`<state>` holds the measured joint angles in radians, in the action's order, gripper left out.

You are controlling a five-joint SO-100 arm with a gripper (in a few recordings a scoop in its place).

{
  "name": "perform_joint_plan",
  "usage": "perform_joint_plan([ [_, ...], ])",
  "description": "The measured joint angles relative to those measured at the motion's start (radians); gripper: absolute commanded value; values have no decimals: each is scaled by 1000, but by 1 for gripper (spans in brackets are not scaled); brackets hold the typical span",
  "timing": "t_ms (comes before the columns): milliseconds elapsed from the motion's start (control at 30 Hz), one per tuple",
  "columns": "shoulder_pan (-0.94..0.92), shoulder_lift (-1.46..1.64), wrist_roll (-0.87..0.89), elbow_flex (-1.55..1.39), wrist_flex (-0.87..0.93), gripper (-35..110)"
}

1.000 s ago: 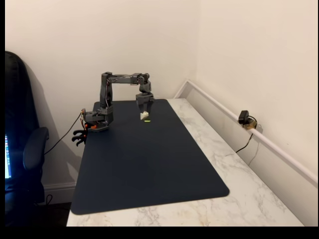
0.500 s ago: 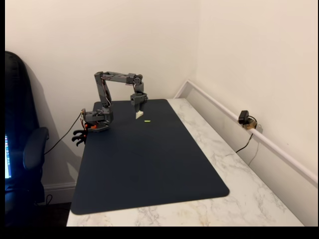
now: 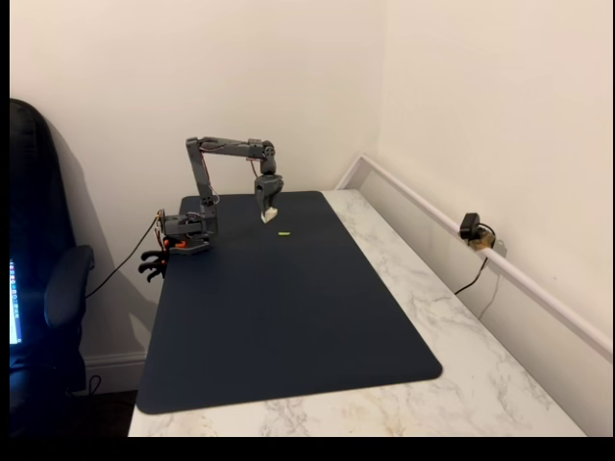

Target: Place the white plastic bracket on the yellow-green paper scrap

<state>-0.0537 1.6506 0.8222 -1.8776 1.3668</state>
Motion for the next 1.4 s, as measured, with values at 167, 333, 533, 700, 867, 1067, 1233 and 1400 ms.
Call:
perform_joint_plan([
  [167, -29, -74, 0, 3, -57, 0],
  [333, -71, -158, -28, 25, -89, 0],
  [533, -130, -232, -72, 67, -107, 0],
  [700, -156, -307, -103, 141, -107, 0],
  [867, -161, -339, -121, 183, -126, 0],
  [1067, -161, -393, -140, 245, -118, 7],
  [1233, -156, -400, -169, 273, -117, 25],
  [1400, -147, -414, -210, 301, -104, 28],
])
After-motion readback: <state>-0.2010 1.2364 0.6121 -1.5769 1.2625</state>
